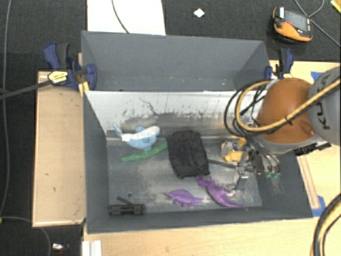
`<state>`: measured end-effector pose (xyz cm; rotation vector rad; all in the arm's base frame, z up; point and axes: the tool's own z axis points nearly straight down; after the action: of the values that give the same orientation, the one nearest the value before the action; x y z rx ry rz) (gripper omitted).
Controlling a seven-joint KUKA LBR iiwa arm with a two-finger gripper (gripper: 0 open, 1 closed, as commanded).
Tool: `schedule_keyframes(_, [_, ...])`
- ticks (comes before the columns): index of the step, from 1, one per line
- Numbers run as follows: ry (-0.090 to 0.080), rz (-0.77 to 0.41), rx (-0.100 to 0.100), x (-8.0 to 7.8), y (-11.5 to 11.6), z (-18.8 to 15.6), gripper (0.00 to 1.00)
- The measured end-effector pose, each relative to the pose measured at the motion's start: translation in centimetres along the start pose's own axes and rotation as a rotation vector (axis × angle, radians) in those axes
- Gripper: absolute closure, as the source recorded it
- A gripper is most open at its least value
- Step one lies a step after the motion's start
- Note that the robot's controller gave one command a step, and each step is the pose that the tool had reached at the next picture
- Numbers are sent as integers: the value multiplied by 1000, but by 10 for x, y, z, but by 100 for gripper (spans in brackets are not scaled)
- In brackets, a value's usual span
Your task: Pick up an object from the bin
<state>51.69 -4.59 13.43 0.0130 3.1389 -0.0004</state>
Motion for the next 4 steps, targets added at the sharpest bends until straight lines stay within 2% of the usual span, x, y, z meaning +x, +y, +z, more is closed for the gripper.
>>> schedule_keyframes(1, [1, 164, -1, 14, 30, 32, 0])
schedule_keyframes(2, [-4, 227, -1, -1, 32, 37, 0])
schedule_keyframes(3, [6, 333, -2, 5, 35, 61, 0])
schedule_keyframes(4, [-8, 235, -1, -9, 44, 48, 100])
